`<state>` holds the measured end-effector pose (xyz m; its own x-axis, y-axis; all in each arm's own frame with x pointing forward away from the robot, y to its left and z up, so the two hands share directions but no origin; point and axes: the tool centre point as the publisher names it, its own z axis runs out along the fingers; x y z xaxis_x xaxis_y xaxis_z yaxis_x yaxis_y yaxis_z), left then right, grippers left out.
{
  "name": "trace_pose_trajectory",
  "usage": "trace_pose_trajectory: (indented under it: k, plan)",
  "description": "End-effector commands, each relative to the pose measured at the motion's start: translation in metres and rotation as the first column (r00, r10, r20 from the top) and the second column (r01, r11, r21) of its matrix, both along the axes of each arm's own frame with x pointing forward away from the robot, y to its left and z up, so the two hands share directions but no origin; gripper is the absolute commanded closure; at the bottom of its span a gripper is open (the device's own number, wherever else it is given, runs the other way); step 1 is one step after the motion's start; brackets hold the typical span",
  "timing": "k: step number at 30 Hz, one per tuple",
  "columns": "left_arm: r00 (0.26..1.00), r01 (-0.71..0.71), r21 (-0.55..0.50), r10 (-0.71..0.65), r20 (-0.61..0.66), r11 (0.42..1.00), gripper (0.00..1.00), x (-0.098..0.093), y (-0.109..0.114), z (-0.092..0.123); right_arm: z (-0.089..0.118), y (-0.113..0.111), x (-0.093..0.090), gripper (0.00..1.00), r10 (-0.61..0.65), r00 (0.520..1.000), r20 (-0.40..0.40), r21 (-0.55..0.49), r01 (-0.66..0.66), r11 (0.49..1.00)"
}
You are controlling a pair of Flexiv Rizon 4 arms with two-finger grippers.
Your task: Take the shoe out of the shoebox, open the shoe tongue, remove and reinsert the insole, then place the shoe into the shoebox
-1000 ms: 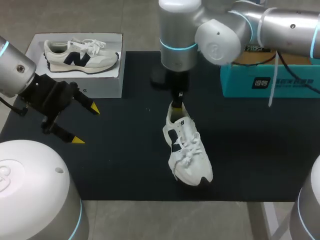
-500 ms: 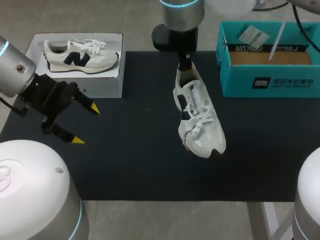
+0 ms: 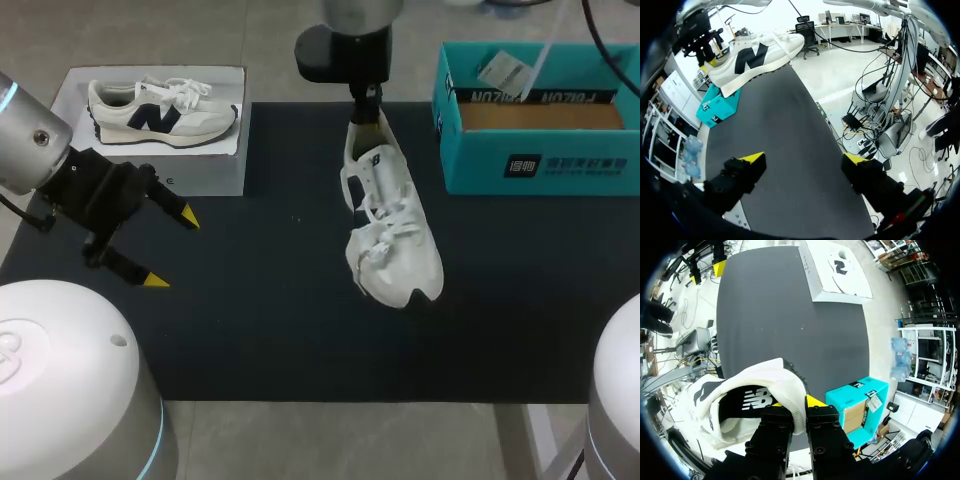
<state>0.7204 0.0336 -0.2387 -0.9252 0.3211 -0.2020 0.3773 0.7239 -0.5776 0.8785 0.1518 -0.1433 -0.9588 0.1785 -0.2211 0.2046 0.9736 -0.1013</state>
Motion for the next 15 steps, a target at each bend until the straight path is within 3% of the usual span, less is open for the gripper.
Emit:
trace_pose_trajectory:
  k: [1, 8, 15]
  plan:
    - [1.0, 0.0, 0.003, 0.0, 0.0, 1.0, 0.0, 0.0, 0.0, 0.0, 0.002, 0.0, 0.001, 1.0, -0.001, 1.0, -0.002, -0.001, 0.001, 1.0]
    - [1.0, 0.0, 0.003, 0.0, 0.0, 1.0, 0.0, 0.0, 0.0, 0.0, 0.002, 0.0, 0.001, 1.0, -0.001, 1.0, -0.002, -0.001, 0.001, 1.0]
    - [1.0, 0.0, 0.003, 0.0, 0.0, 1.0, 0.0, 0.0, 0.0, 0.0, 0.013, -0.105, 0.054, 1.0, -0.037, 0.999, -0.025, -0.012, 0.036, 0.999]
